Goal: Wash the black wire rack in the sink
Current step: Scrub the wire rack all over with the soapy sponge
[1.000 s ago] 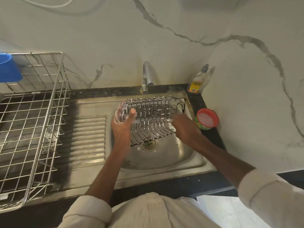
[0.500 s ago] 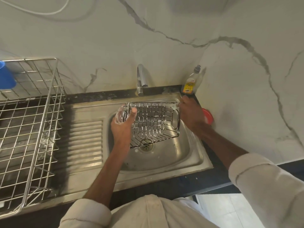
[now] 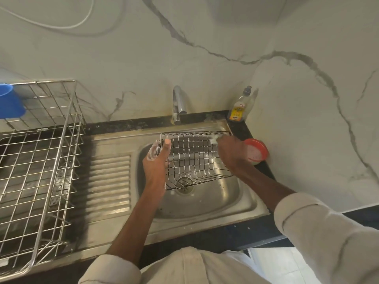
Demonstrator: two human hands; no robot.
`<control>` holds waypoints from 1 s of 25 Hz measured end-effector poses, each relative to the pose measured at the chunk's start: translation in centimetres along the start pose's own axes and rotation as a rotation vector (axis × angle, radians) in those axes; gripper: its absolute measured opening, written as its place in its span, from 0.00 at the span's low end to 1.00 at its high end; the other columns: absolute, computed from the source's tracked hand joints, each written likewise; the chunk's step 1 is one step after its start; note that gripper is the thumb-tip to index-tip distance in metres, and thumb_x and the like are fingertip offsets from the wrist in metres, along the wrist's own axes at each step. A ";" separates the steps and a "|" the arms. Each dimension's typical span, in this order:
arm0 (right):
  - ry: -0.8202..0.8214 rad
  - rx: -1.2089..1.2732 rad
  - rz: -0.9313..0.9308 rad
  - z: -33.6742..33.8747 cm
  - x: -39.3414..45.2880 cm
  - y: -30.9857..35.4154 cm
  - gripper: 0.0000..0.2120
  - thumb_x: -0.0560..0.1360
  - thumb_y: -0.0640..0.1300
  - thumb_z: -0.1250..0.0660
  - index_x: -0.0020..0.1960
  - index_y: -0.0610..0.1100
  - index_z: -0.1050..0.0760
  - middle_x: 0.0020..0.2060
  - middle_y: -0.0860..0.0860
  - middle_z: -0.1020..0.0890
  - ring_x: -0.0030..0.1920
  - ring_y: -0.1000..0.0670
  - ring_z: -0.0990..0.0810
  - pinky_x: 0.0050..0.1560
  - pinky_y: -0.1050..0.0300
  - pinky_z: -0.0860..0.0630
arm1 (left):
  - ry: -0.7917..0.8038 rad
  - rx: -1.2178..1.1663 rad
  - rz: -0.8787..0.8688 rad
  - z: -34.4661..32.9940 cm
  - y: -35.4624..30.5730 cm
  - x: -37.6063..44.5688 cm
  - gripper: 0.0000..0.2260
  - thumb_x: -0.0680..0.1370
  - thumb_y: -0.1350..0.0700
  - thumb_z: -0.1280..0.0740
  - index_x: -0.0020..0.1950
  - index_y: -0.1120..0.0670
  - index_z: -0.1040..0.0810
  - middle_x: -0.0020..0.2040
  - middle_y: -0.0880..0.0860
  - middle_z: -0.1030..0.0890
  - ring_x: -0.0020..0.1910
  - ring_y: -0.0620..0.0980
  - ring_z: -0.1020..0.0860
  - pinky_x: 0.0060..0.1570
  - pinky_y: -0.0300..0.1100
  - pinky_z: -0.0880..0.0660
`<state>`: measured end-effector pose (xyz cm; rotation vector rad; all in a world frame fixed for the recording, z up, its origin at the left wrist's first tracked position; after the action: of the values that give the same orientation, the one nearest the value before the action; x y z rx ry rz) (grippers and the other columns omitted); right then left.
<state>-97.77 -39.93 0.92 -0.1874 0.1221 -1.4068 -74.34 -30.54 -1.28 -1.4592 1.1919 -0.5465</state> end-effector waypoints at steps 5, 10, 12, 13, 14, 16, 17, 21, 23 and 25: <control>0.240 -0.040 0.228 -2.8 -2.3 3.3 0.08 0.77 0.35 0.35 0.53 0.42 0.20 0.48 0.45 0.16 0.50 0.43 0.15 0.41 0.54 0.27 | 0.005 0.049 0.003 0.1 -0.2 0.4 0.42 0.69 0.37 0.25 0.80 0.52 0.29 0.78 0.55 0.26 0.65 0.49 0.21 0.73 0.67 0.30; 0.121 -0.064 0.079 -1.5 -0.2 1.8 0.09 0.77 0.35 0.35 0.52 0.43 0.18 0.48 0.45 0.15 0.49 0.43 0.14 0.42 0.51 0.22 | 0.051 0.070 0.046 -0.5 0.6 0.6 0.42 0.72 0.33 0.28 0.82 0.51 0.31 0.76 0.54 0.23 0.72 0.55 0.24 0.74 0.68 0.31; 0.304 -0.042 0.209 -4.2 -1.1 2.9 0.09 0.77 0.36 0.33 0.54 0.42 0.18 0.51 0.45 0.15 0.54 0.42 0.15 0.48 0.52 0.22 | 0.015 0.079 0.036 0.0 0.7 0.9 0.41 0.72 0.35 0.27 0.81 0.52 0.30 0.75 0.51 0.23 0.72 0.53 0.25 0.75 0.65 0.31; 0.360 -0.017 0.210 -5.2 -1.6 3.0 0.09 0.76 0.37 0.32 0.55 0.43 0.18 0.52 0.45 0.15 0.55 0.42 0.15 0.48 0.53 0.22 | -0.006 0.083 0.039 0.2 0.8 1.0 0.41 0.73 0.34 0.27 0.81 0.52 0.30 0.73 0.48 0.22 0.71 0.52 0.24 0.73 0.64 0.29; 0.330 0.114 0.110 -5.1 -1.5 2.4 0.08 0.76 0.38 0.31 0.55 0.43 0.18 0.52 0.45 0.15 0.54 0.43 0.16 0.46 0.54 0.23 | -0.021 0.089 0.056 0.3 1.1 1.1 0.40 0.73 0.32 0.27 0.80 0.50 0.29 0.71 0.45 0.22 0.69 0.52 0.23 0.70 0.61 0.26; 0.127 0.398 -0.286 -4.5 -0.5 -0.2 0.08 0.77 0.41 0.31 0.53 0.40 0.18 0.48 0.43 0.15 0.50 0.42 0.15 0.38 0.58 0.29 | -0.047 0.095 0.101 0.4 1.9 1.1 0.44 0.69 0.25 0.29 0.79 0.48 0.27 0.71 0.46 0.21 0.62 0.50 0.20 0.61 0.54 0.22; 0.047 0.639 -0.528 -4.8 -0.7 -1.1 0.10 0.77 0.43 0.32 0.53 0.38 0.18 0.46 0.43 0.14 0.48 0.42 0.14 0.34 0.59 0.31 | -0.061 0.086 0.118 0.5 2.3 1.0 0.45 0.67 0.24 0.30 0.79 0.47 0.27 0.72 0.47 0.20 0.61 0.50 0.20 0.59 0.53 0.22; 0.003 1.489 -1.053 -8.1 -2.1 -0.8 0.13 0.78 0.41 0.34 0.54 0.31 0.23 0.37 0.51 0.17 0.30 0.63 0.20 0.28 0.65 0.28 | -0.076 0.104 0.212 0.1 3.8 0.1 0.34 0.75 0.30 0.30 0.75 0.47 0.23 0.61 0.46 0.15 0.52 0.48 0.18 0.43 0.44 0.23; 0.053 1.783 -1.030 -7.7 -1.7 0.2 0.07 0.81 0.40 0.36 0.49 0.50 0.23 0.42 0.54 0.24 0.30 0.65 0.31 0.30 0.63 0.33 | -0.072 0.086 0.277 0.1 4.6 -0.5 0.32 0.75 0.29 0.30 0.71 0.48 0.20 0.47 0.46 0.14 0.42 0.47 0.19 0.33 0.39 0.25; -0.065 1.933 -1.017 -6.5 -0.5 0.7 0.11 0.78 0.38 0.33 0.40 0.53 0.23 0.42 0.52 0.18 0.33 0.59 0.26 0.30 0.66 0.35 | -0.098 0.033 0.331 1.0 5.4 -0.3 0.38 0.70 0.23 0.29 0.69 0.48 0.19 0.44 0.54 0.15 0.38 0.49 0.19 0.30 0.39 0.26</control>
<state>-98.46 -39.73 -5.61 1.4778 -1.5413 -1.8710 -75.63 -29.12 -6.40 -1.2133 1.3068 -0.2632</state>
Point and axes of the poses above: each hand's wrist, its own x-axis towards the middle knuckle, its own z-axis out of the back of the hand, y = z × x, the point moved 8 cm from there along x, towards the middle knuckle
